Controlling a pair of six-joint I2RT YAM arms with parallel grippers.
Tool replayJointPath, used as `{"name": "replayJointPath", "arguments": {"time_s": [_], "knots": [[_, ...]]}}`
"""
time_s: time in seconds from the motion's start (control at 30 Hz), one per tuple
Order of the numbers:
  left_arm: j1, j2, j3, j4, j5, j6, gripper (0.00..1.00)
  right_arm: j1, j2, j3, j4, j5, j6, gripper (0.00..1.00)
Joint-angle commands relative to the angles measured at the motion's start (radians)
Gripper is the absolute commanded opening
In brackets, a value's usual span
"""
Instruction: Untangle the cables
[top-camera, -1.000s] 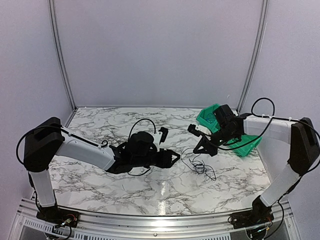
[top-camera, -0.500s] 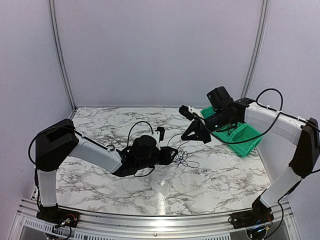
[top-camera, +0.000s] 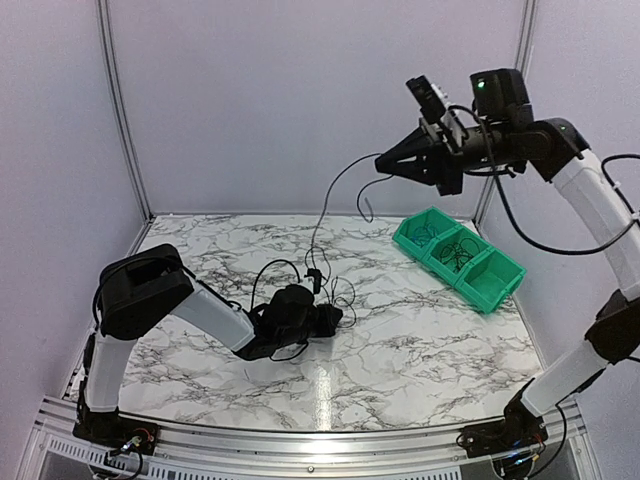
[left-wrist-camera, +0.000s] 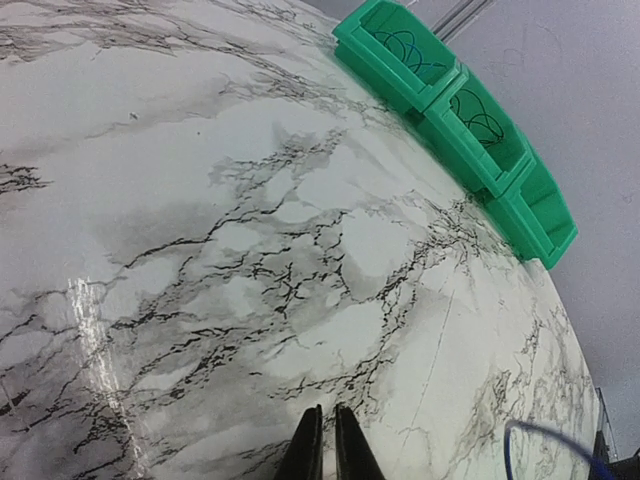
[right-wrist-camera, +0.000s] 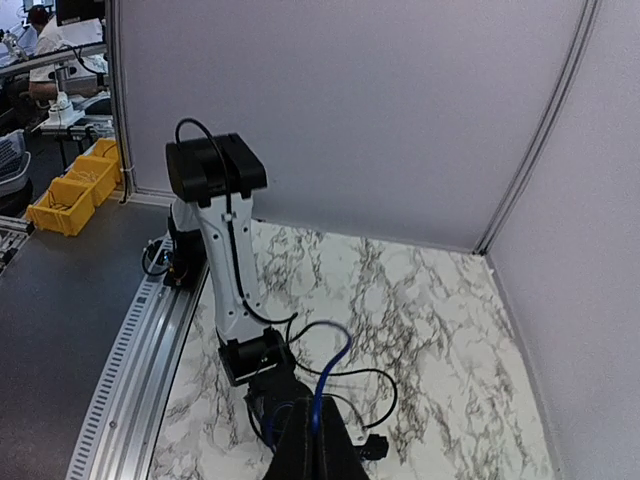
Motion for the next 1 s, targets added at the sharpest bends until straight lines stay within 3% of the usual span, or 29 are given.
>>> {"name": "replayJointPath", "arguments": {"time_s": [0.0,0.23,0.53,0.63,0.7,0.83,0.97], "knots": [[0.009,-0.009,-0.046,0.039,-0.023,-0.008,0.05,-0.005,-0.033,0.11,0.008,-0.062,0.051,0.0],[0.016,-0.097,-0.202,0.071,-0.051,-0.008,0.0,-0.04,-0.009,0.118,0.017,0.041,0.047,0.0],[0.015,-0.233,-0.422,0.085,-0.066,0.012,0.01,-0.192,-0.11,0.117,0.244,0.061,0.171,0.0],[-0.009,-0.312,-0.445,0.113,-0.07,0.112,0.29,-0.193,-0.094,0.11,0.268,0.086,0.182,0.0],[-0.045,-0.371,-0.442,0.116,-0.108,0.219,0.42,-0.193,-0.088,0.056,0.303,0.08,0.208,0.0],[-0.115,-0.457,-0.416,0.146,-0.188,0.398,0.55,-0.193,-0.084,-0.054,0.372,0.088,0.238,0.0],[-0.14,-0.461,-0.35,0.181,-0.17,0.467,0.69,-0.187,-0.078,-0.123,0.413,0.109,0.249,0.0]]}}
